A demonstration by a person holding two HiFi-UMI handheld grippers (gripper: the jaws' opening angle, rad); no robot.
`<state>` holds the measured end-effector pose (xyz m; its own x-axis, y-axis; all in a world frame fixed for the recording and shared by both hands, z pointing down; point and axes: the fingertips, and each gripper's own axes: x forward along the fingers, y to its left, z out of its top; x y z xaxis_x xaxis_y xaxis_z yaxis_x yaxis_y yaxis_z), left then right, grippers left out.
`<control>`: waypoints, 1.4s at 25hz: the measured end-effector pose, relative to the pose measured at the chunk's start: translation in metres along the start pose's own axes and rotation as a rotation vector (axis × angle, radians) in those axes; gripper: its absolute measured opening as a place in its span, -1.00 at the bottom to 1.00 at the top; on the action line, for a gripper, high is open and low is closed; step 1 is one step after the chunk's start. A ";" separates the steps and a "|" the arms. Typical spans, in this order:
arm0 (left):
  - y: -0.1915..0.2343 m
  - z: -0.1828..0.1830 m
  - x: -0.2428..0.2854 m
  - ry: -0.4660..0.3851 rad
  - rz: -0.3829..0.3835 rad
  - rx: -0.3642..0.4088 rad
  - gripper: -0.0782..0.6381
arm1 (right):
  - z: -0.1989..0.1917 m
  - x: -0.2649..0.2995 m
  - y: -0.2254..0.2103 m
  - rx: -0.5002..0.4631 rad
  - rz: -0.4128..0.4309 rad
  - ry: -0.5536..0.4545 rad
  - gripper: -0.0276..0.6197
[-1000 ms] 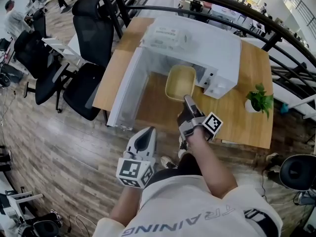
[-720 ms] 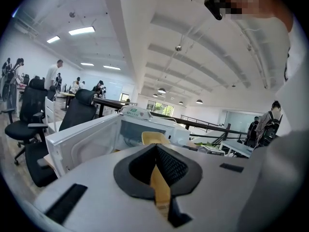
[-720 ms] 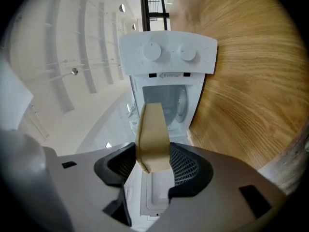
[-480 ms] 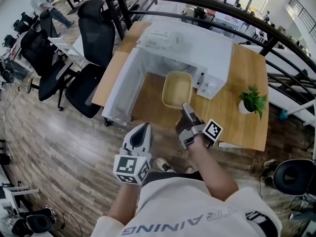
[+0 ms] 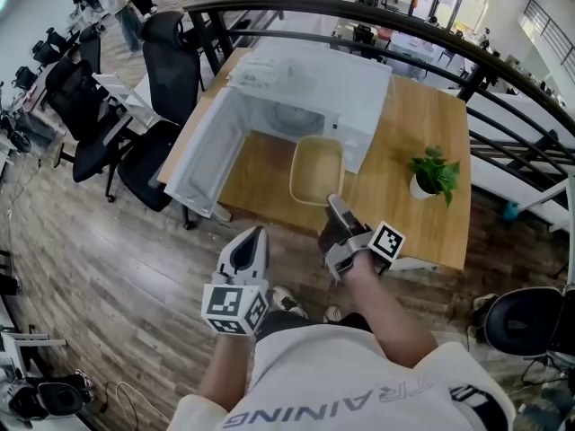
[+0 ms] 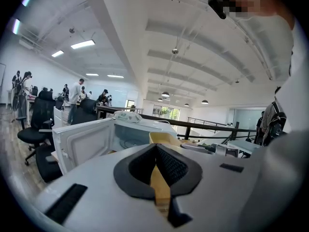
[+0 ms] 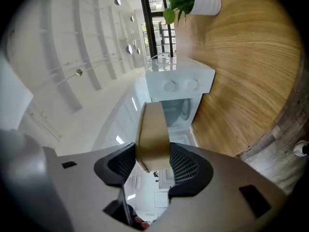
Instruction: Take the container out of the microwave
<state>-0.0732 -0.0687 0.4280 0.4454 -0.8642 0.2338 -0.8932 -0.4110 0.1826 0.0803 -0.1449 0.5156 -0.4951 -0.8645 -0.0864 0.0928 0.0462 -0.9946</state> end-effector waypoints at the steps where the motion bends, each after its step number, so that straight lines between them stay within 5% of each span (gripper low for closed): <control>1: -0.006 -0.003 -0.003 -0.004 0.006 -0.002 -0.69 | 0.000 -0.008 0.003 -0.002 0.003 0.009 -0.20; 15: -0.065 -0.027 -0.064 -0.026 0.051 -0.019 -0.69 | -0.025 -0.091 0.027 -0.001 0.050 0.108 -0.20; 35: -0.090 -0.039 -0.077 -0.040 0.041 -0.005 -0.69 | -0.030 -0.119 0.031 -0.013 0.075 0.130 -0.20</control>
<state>-0.0250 0.0456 0.4305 0.4053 -0.8914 0.2031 -0.9104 -0.3733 0.1784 0.1157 -0.0257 0.4931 -0.5953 -0.7860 -0.1668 0.1235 0.1156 -0.9856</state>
